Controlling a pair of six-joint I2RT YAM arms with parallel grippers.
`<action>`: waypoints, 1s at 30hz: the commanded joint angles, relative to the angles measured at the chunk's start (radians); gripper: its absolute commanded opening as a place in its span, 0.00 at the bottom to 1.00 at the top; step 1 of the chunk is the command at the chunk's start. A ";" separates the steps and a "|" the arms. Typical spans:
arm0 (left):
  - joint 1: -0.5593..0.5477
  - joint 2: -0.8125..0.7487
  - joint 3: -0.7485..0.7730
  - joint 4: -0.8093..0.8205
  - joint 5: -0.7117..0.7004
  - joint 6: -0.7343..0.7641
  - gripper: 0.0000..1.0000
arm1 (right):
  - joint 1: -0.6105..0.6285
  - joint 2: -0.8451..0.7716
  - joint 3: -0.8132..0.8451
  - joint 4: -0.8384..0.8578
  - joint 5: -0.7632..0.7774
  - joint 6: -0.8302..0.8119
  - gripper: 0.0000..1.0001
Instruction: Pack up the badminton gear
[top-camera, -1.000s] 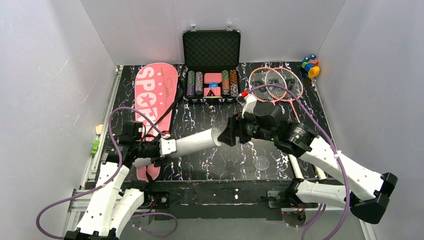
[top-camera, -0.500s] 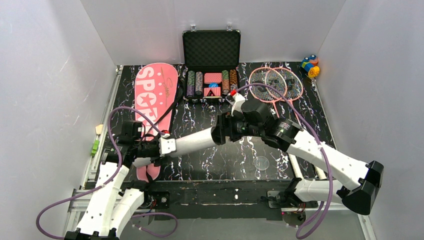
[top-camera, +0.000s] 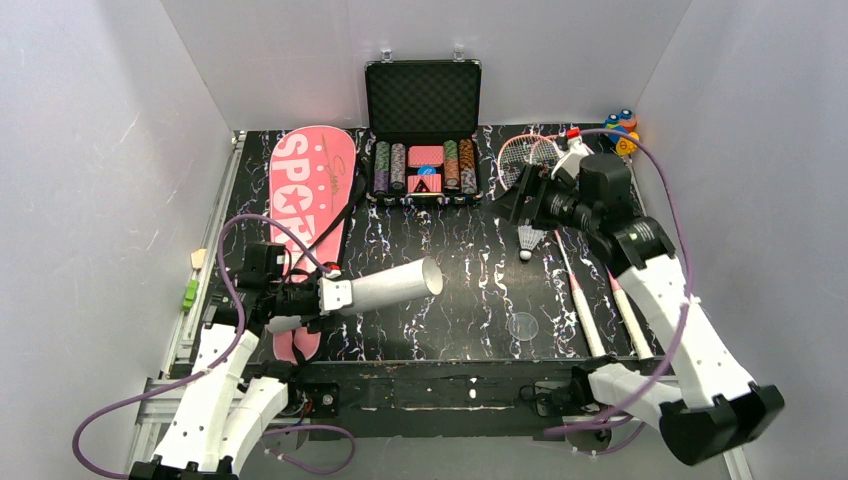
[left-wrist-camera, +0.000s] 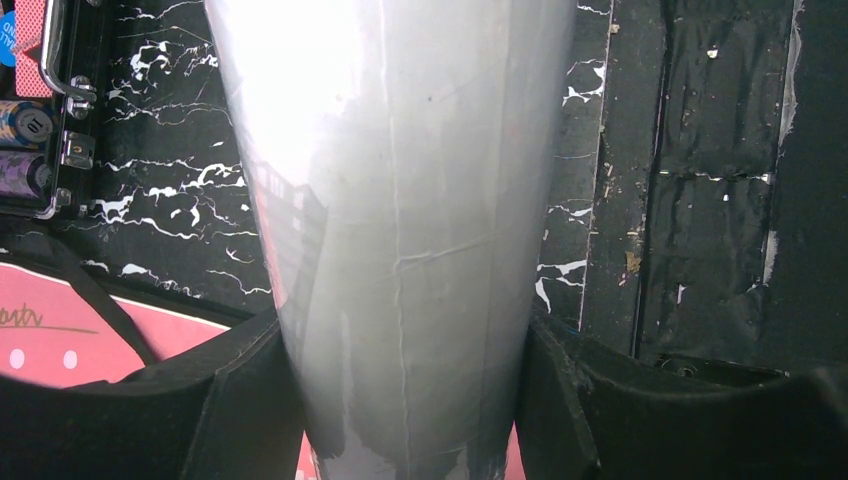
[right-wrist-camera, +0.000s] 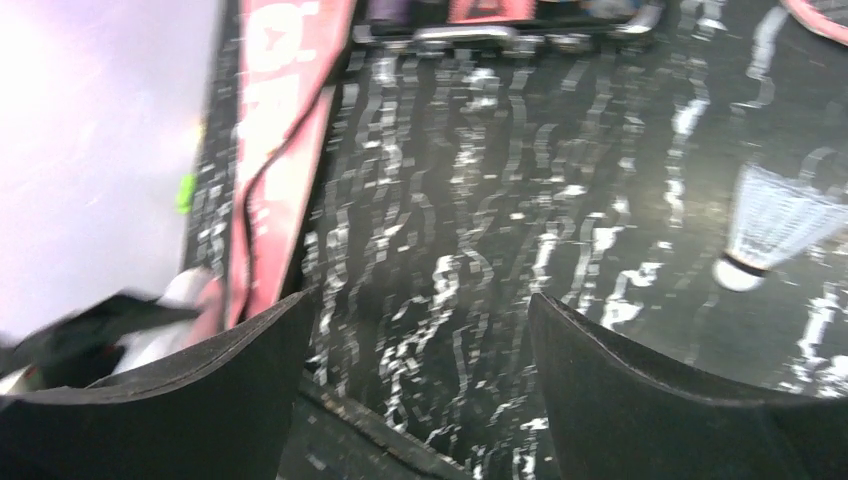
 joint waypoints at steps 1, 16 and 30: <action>-0.001 -0.007 0.007 0.006 0.036 0.016 0.45 | -0.078 0.230 0.075 -0.071 0.132 -0.092 0.87; 0.000 -0.030 -0.014 -0.012 0.035 0.041 0.45 | -0.117 0.790 0.455 -0.211 0.459 -0.201 0.86; -0.001 -0.050 -0.010 -0.023 0.031 0.044 0.45 | -0.168 0.861 0.385 -0.139 0.376 -0.197 0.82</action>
